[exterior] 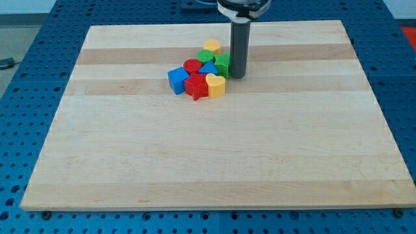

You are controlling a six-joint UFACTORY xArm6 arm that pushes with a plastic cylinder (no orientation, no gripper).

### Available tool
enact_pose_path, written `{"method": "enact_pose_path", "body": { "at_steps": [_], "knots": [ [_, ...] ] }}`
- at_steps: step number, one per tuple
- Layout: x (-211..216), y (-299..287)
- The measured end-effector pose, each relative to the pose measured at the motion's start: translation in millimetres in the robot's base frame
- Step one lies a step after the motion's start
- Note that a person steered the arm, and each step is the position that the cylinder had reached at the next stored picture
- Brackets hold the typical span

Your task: Move the yellow hexagon into the red circle

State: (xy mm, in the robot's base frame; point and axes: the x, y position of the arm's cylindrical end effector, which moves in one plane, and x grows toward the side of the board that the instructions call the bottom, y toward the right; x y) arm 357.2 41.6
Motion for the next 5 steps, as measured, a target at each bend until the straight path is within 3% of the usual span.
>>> {"method": "enact_pose_path", "body": {
  "at_steps": [3, 5],
  "knots": [
    [-3.0, -36.4],
    [-3.2, -30.7]
  ]
}}
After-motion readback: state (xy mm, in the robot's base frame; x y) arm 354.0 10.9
